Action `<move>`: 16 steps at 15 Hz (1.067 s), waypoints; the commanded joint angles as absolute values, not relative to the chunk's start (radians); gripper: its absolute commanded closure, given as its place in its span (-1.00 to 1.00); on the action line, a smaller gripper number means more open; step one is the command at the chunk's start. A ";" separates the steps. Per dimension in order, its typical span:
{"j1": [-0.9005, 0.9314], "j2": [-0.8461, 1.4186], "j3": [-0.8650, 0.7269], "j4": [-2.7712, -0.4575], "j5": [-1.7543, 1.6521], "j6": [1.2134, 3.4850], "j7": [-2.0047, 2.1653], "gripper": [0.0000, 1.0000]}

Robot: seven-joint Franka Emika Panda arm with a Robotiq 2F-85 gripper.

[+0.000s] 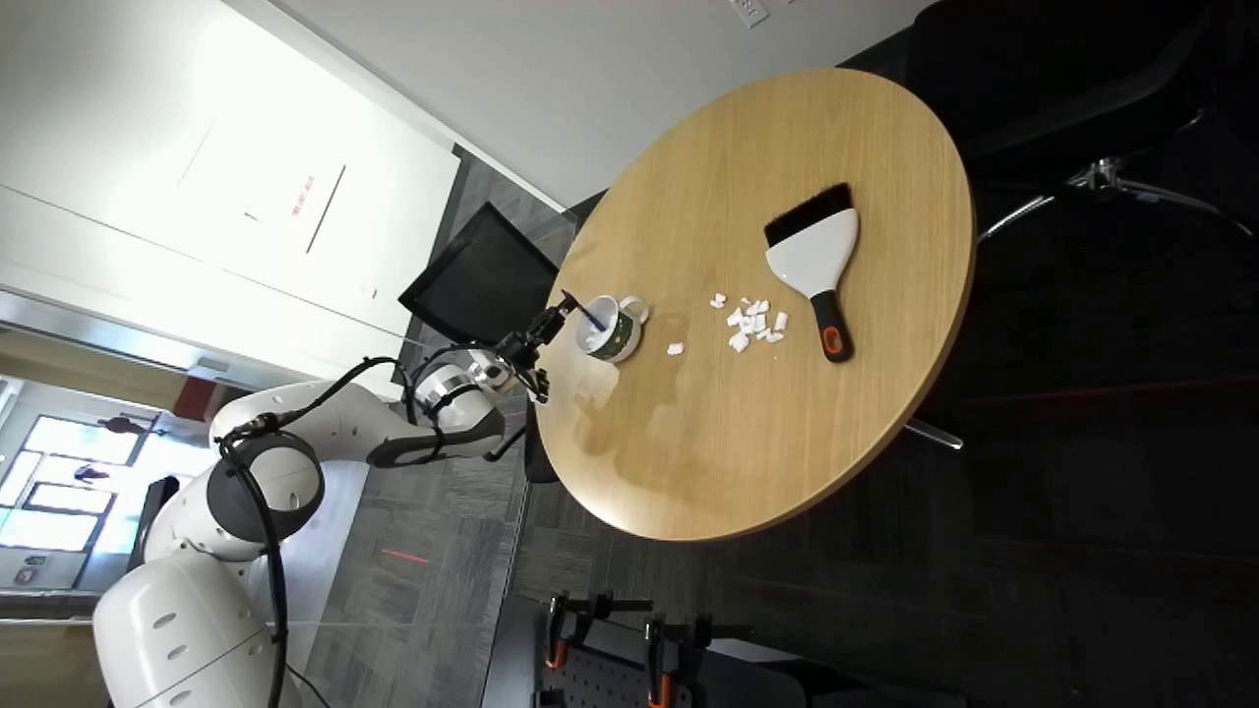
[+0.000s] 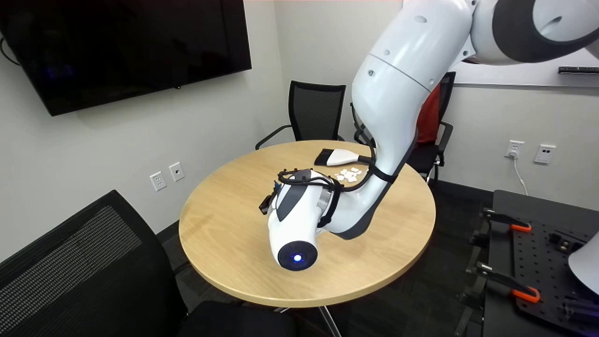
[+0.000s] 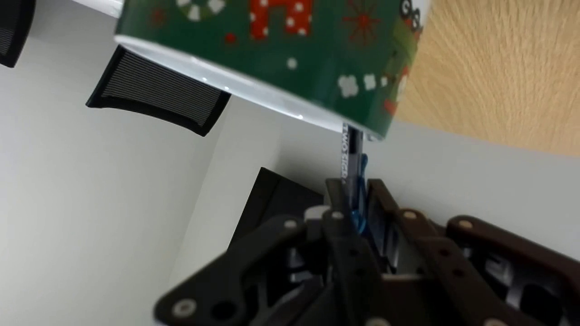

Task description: Use the pen to stir the contents of the mug, pour the contents of the mug on the table, then sweep them

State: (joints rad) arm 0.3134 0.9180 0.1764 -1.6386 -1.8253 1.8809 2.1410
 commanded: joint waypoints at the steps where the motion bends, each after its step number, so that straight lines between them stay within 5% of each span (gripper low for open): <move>1: 0.303 0.867 0.191 -1.706 -1.824 1.889 2.113 0.91; 16: 0.306 0.813 0.186 -1.774 -1.749 1.713 2.133 0.91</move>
State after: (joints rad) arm 0.3122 0.8551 0.1783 -1.7277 -1.7685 1.7541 2.1305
